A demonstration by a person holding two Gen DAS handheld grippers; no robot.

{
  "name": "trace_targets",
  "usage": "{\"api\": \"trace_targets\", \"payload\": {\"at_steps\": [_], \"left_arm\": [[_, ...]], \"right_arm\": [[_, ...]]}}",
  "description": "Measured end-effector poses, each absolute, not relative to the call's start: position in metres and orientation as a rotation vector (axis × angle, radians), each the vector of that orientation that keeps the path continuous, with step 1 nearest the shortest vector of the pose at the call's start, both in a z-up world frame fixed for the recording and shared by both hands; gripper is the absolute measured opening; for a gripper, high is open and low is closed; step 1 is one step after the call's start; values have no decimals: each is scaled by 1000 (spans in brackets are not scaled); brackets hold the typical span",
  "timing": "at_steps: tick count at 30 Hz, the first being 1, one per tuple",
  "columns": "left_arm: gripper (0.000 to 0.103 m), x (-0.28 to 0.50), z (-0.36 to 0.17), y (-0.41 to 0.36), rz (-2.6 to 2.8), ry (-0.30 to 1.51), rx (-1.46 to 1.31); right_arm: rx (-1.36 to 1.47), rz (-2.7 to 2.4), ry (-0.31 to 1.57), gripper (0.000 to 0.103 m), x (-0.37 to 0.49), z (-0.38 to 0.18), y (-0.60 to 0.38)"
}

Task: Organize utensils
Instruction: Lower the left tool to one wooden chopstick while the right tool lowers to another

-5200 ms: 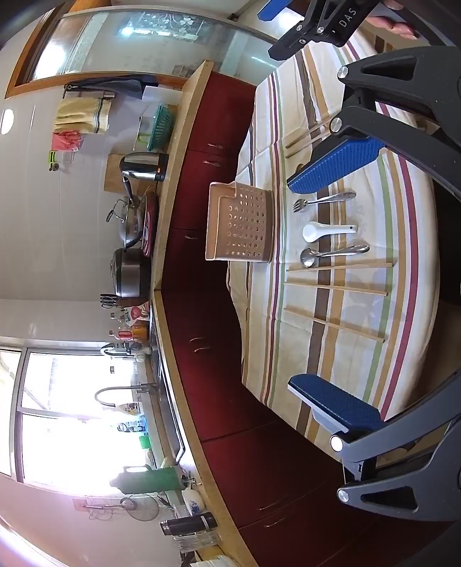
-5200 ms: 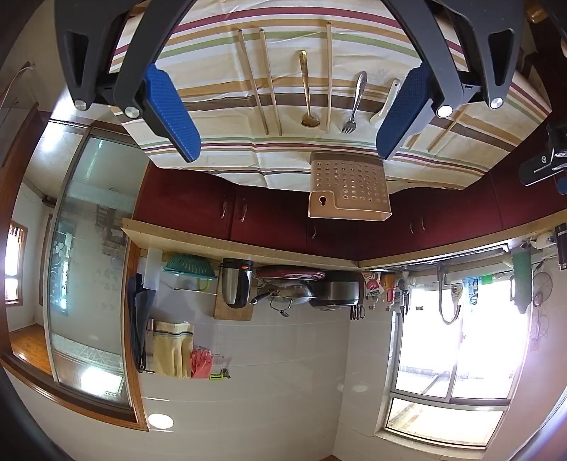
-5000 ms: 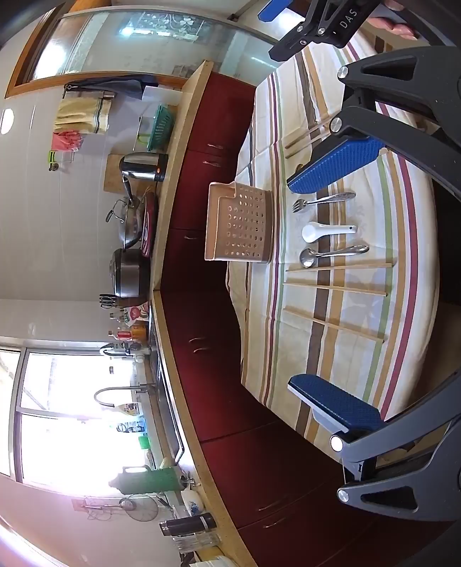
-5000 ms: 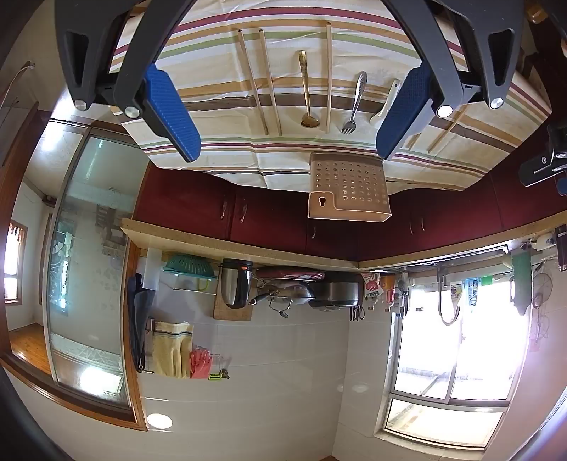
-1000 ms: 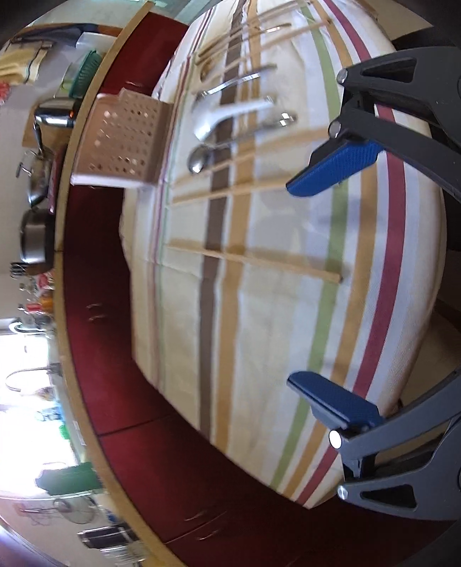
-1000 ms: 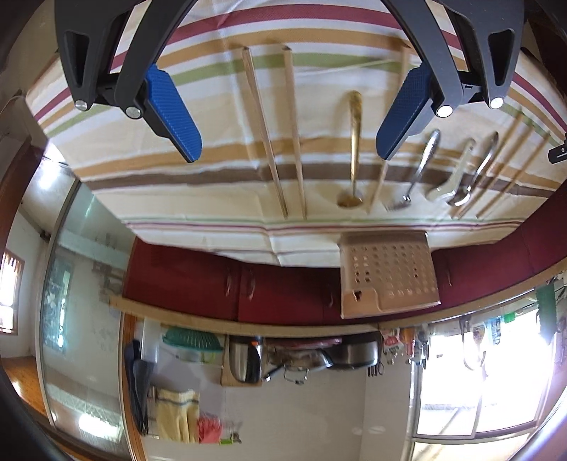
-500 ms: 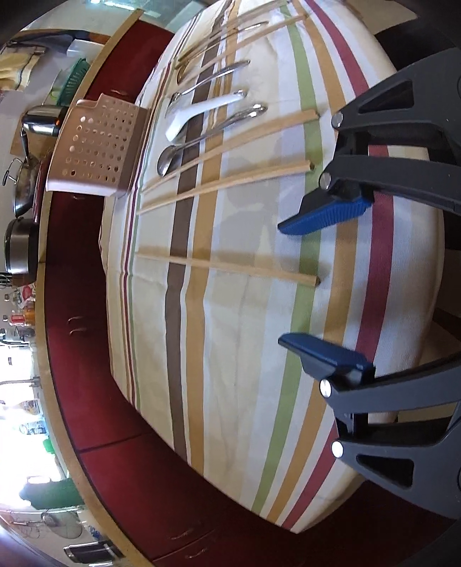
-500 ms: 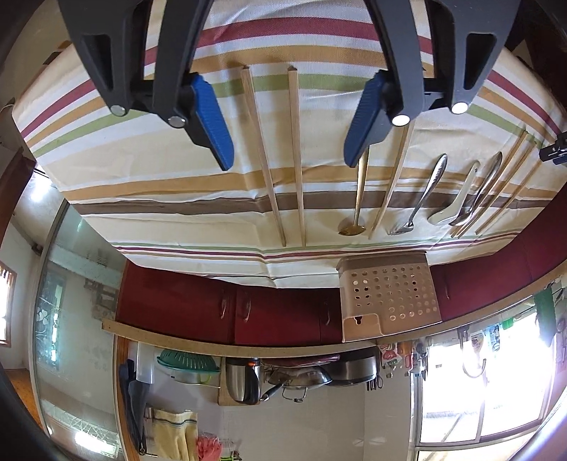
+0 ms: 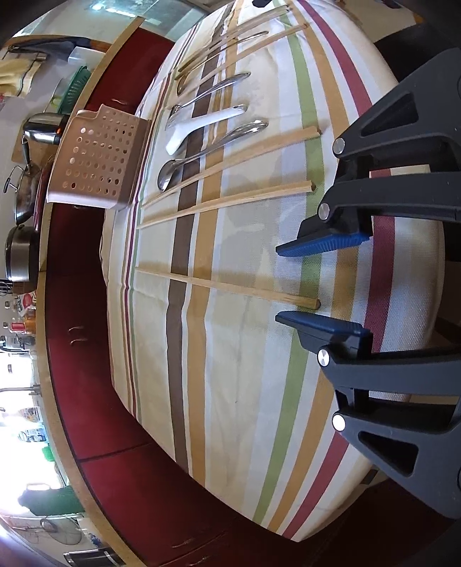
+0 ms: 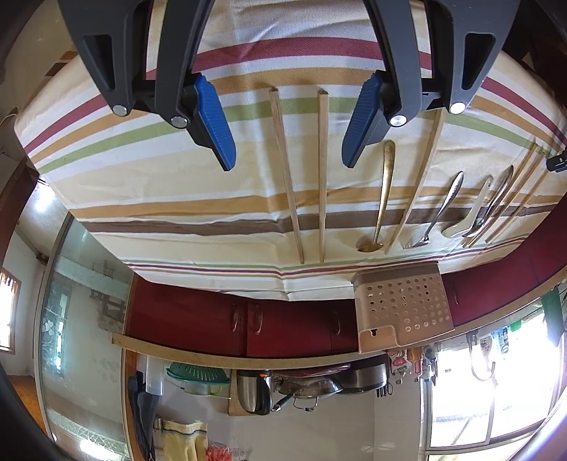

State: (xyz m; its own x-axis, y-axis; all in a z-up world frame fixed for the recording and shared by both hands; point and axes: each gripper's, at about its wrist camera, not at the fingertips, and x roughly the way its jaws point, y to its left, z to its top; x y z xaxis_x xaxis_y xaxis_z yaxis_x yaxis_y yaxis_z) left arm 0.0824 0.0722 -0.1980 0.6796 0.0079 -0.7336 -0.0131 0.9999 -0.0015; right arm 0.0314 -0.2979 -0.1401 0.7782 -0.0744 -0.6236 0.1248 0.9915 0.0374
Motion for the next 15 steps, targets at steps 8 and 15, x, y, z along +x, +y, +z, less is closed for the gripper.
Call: {"api": "trace_targets", "payload": {"at_steps": [8,15], "left_arm": [[24,82,-199,65,17,813,17],[30,80,-199,70,31,801,-14]], "right_arm": [[115,-113,712,43,26,-152,-312],[99,-100,729,27,19,-161,-314]]}}
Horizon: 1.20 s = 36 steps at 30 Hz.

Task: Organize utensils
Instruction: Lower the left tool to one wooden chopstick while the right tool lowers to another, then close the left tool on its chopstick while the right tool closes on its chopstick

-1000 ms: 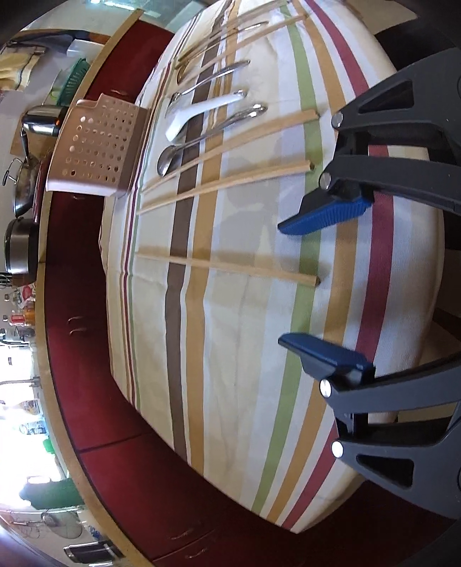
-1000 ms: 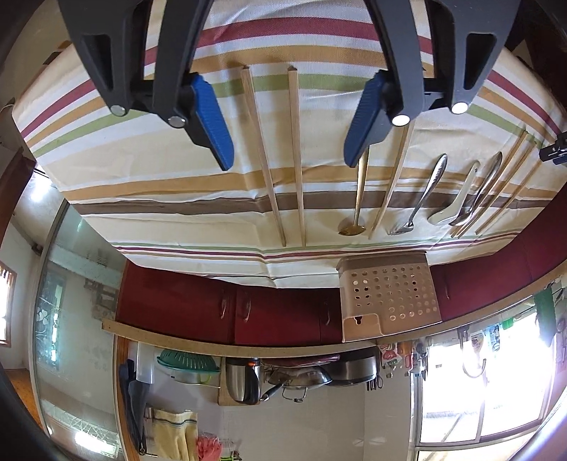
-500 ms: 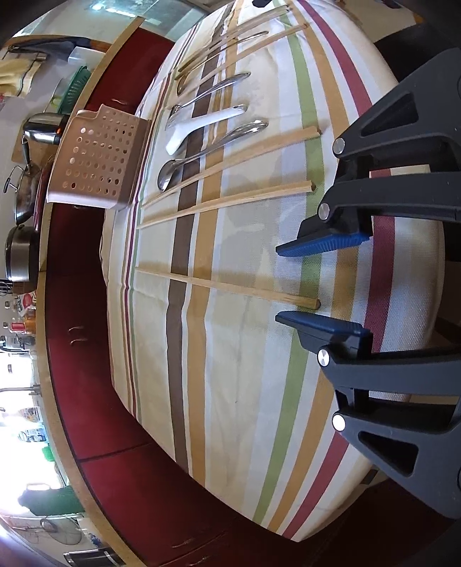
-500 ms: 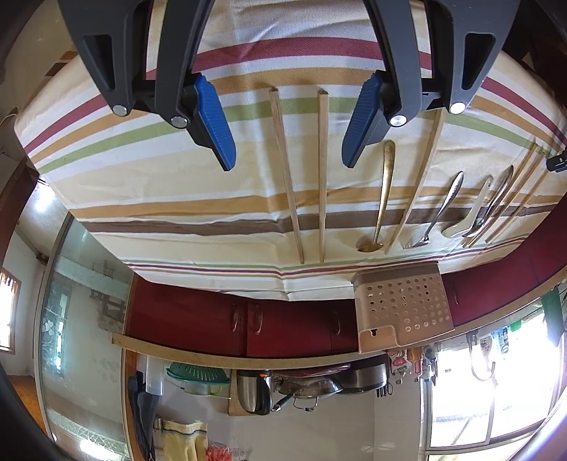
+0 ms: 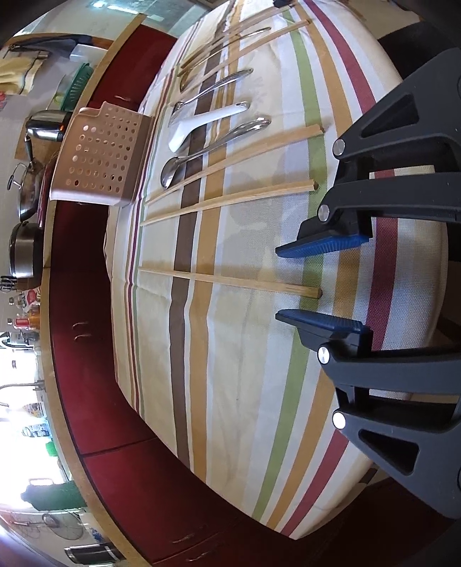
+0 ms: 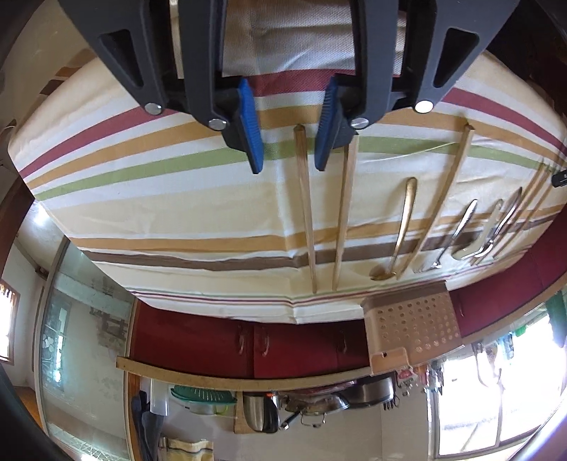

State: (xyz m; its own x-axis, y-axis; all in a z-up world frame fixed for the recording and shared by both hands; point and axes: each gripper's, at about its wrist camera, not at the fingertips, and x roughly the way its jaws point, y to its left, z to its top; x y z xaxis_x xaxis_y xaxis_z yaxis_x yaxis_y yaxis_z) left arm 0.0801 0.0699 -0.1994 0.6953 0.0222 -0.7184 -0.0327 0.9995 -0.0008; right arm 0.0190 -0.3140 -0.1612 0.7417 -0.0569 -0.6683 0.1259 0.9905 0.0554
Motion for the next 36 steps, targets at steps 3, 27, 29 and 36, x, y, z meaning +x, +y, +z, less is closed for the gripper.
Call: {"api": "trace_targets", "payload": {"at_steps": [3,27,29,36], "left_arm": [[27,79,-199,68,30,798,-10],[6,63,-201,63,-6,762,3],[6,62,-201,64,-5,764,2],[6,56,-185,71,4,732,-4]], "right_arm": [[78,-100,720,24,15,-161,-312],[105,-67,717,8,7,-160,-309],[105,-70,712,8,6,-158,-309],[100,-81,651,7,3,-139,-309]]}}
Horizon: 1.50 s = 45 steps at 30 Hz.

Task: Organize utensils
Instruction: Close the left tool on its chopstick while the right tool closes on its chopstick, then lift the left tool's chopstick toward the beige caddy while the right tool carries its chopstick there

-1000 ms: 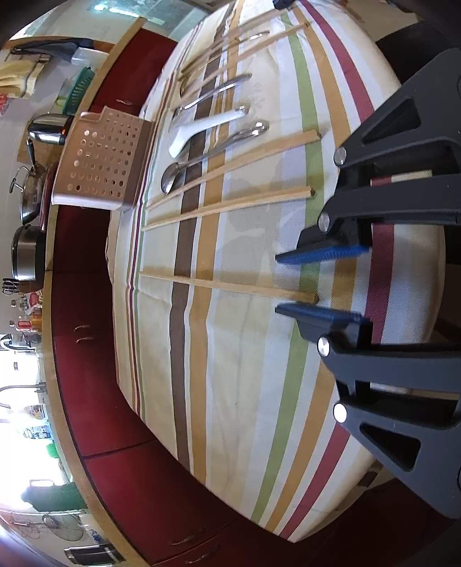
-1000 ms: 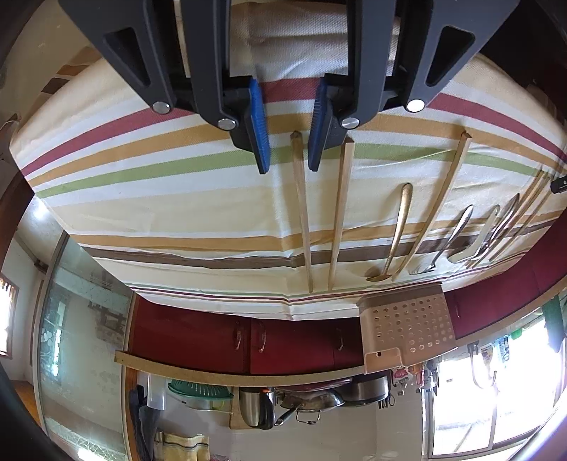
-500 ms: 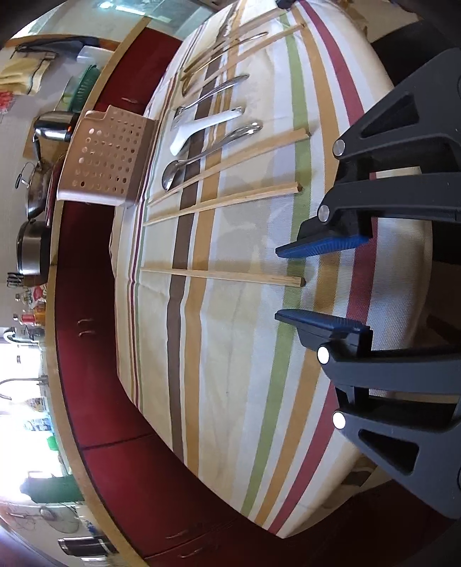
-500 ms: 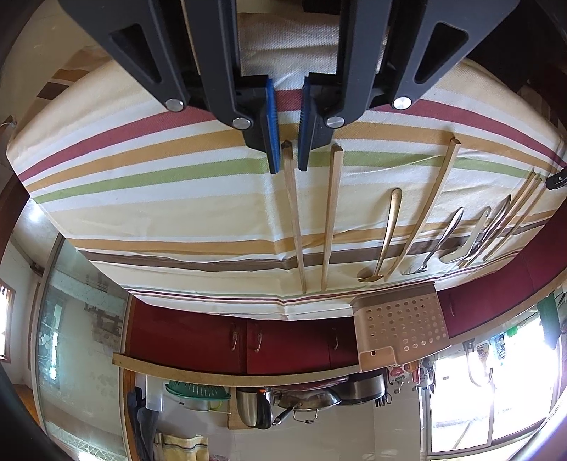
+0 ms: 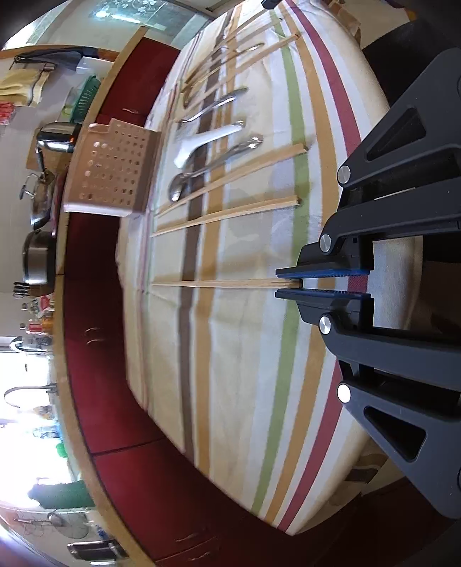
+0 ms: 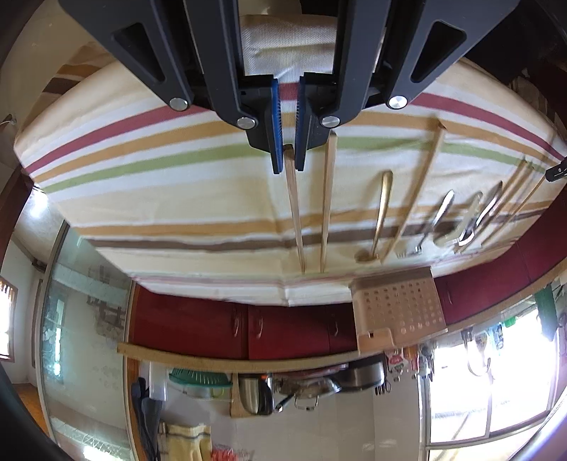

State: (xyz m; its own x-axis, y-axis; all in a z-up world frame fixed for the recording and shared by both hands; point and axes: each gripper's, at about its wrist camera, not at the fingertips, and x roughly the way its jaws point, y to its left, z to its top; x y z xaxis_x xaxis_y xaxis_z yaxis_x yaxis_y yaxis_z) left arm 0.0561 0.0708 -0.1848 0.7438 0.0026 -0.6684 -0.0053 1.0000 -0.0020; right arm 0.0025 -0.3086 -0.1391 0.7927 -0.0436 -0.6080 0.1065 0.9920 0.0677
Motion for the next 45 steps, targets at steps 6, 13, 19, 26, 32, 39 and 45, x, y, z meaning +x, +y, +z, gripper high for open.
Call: {"api": "trace_targets", "payload": {"at_steps": [6,13,19,26,32,39,45], "left_arm": [[6,47,-144,75,-10,645,-5],[6,48,-94,80,-23,557,-11],[6,69,-64,82,-45,511,-8],[6,107,-44,85,-59,495,-18],[6,125,-29,81,-83,474,-12],[6,148,-18,80,-97,456,14],[6,161,-12,83,-108,445,23]], "right_arm": [[83,-82,549,7,-3,-102,-307],[76,-65,455,7,2,-61,-303],[62,-47,398,7,25,-37,-301],[55,-44,365,7,56,-18,-306],[63,-38,344,7,79,-5,-311],[52,-24,337,7,102,6,-312],[52,-26,343,7,115,13,-313]]}}
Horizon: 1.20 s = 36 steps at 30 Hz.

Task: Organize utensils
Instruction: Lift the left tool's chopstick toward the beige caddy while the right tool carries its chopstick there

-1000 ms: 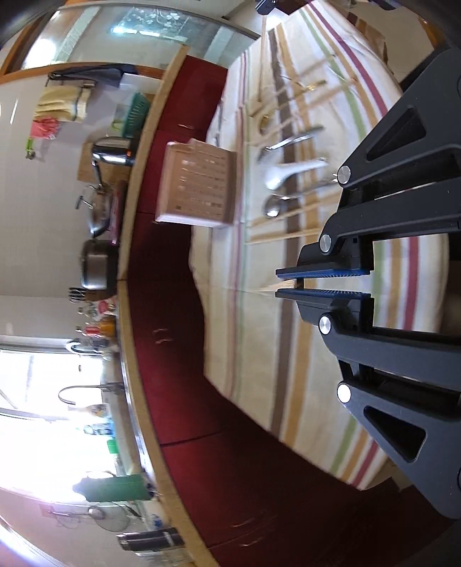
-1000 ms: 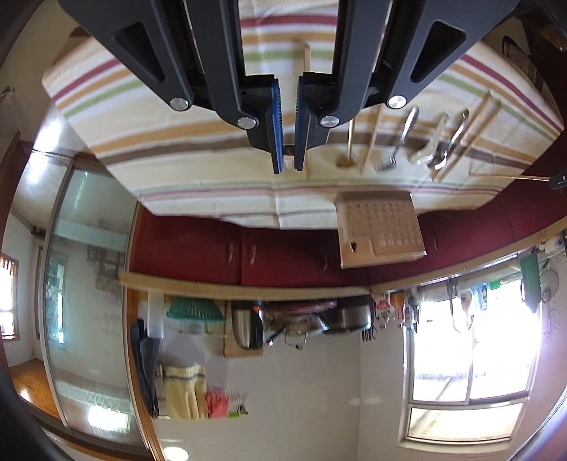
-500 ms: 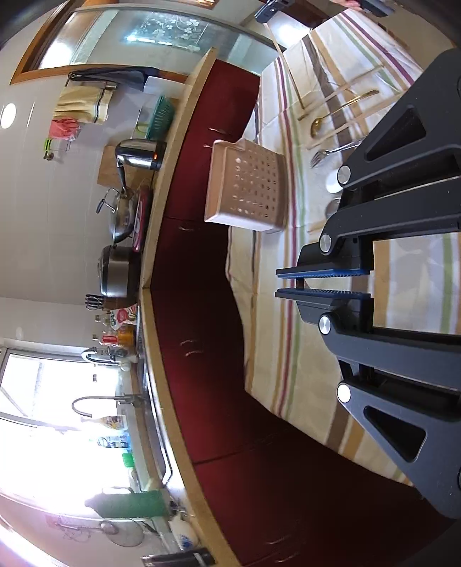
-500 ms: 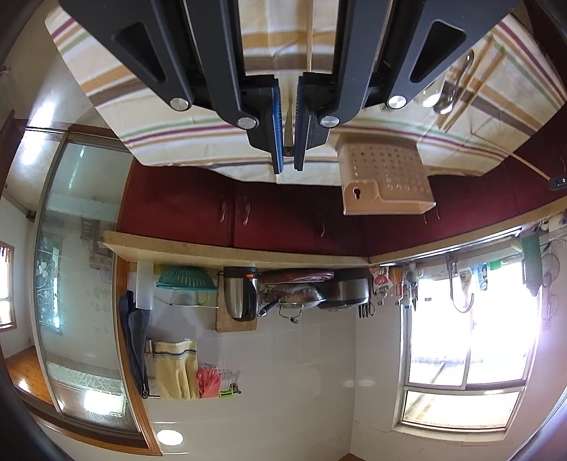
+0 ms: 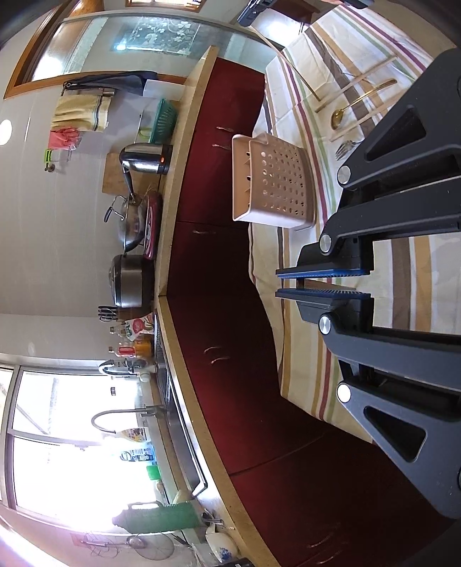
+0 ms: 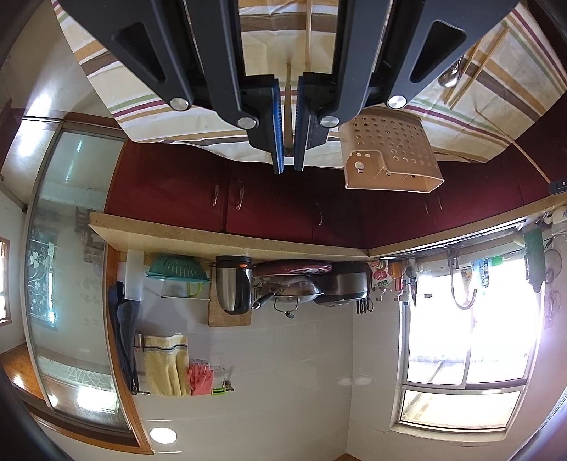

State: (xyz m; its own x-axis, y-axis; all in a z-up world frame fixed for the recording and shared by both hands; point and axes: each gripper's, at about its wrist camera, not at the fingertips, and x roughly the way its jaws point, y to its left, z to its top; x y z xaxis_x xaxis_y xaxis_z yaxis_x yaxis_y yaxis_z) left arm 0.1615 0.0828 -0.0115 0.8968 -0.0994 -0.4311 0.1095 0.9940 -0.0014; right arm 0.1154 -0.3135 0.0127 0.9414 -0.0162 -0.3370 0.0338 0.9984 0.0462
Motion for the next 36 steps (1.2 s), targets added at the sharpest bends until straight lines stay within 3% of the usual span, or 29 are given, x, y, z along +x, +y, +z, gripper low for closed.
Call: {"api": "trace_targets", "payload": {"at_steps": [20,36], "left_arm": [[6,173,13,69,-183,407,42],[6,206,87,29,-288,322,77]], "right_arm": [[84,35,338,7,132,39,-311],[98,159,280,7,175,99,-290]]}}
